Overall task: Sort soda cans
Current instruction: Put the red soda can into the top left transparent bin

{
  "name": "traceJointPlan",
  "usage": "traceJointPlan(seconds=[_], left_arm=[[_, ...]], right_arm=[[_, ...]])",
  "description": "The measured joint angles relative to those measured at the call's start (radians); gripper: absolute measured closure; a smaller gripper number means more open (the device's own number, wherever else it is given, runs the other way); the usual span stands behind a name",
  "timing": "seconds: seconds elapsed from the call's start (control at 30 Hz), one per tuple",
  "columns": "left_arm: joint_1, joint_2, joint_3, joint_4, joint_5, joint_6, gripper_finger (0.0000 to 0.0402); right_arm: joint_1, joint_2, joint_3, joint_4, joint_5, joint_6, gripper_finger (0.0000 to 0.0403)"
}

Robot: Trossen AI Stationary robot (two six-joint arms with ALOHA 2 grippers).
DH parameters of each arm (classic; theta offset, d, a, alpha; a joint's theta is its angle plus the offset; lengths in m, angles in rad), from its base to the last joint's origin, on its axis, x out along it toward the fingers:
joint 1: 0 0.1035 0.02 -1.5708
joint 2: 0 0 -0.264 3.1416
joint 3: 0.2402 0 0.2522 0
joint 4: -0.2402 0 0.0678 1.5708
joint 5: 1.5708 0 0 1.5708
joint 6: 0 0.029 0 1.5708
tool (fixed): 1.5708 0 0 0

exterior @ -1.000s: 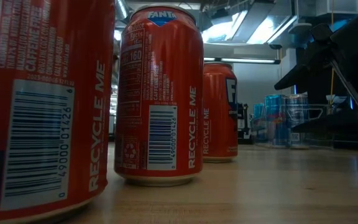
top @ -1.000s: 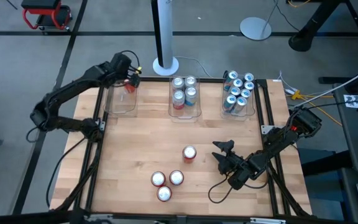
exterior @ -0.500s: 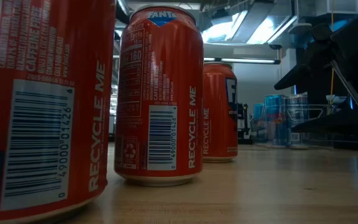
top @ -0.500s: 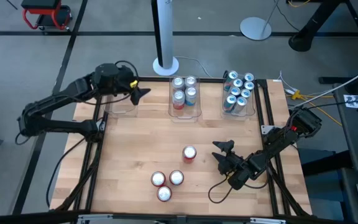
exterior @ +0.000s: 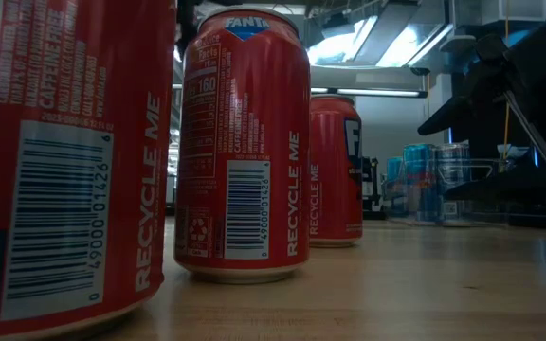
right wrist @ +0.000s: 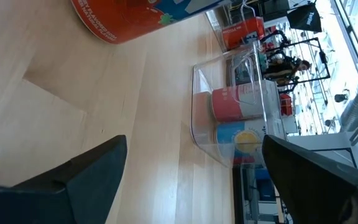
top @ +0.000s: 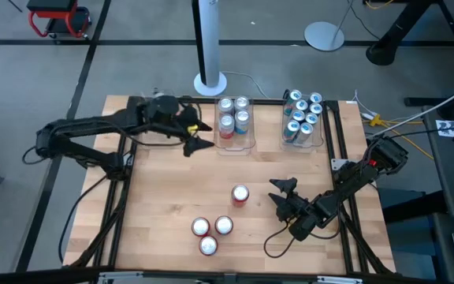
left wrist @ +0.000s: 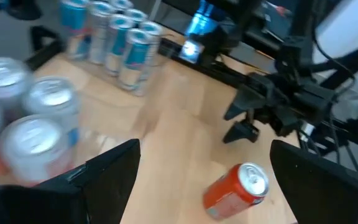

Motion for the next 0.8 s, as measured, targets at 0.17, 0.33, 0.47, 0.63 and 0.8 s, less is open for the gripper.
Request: traceJointPlan(seconds=[0.17,0.33,0.47,0.63,0.8], left_arm=[[-0.040,0.066,0.000,0.121,-0.002,0.036,0.0054],[-0.069,0.123,0.000,0.231,0.018,-0.009,0.0054],[-0.094,0.144,0.000,0.259,0.055,0.023,0.0054],[-0.121,0.146,0.000,0.270,0.056,0.034,0.0048],[-0.178,0.146,0.000,0.279,0.055,0.117,0.0007]], right_arm=[[0.000,0.000,0.000,0.000,0.000,0.000,0.0029],[0.000,0.000,0.000,-0.001,0.000,0.000,0.0029],[0.000,0.000,0.000,-0.001,0.000,0.000,0.0029],[0.000,0.000,0.000,-0.002,0.000,0.000,0.0029],[0.000,0.000,0.000,-0.002,0.000,0.000,0.0029]])
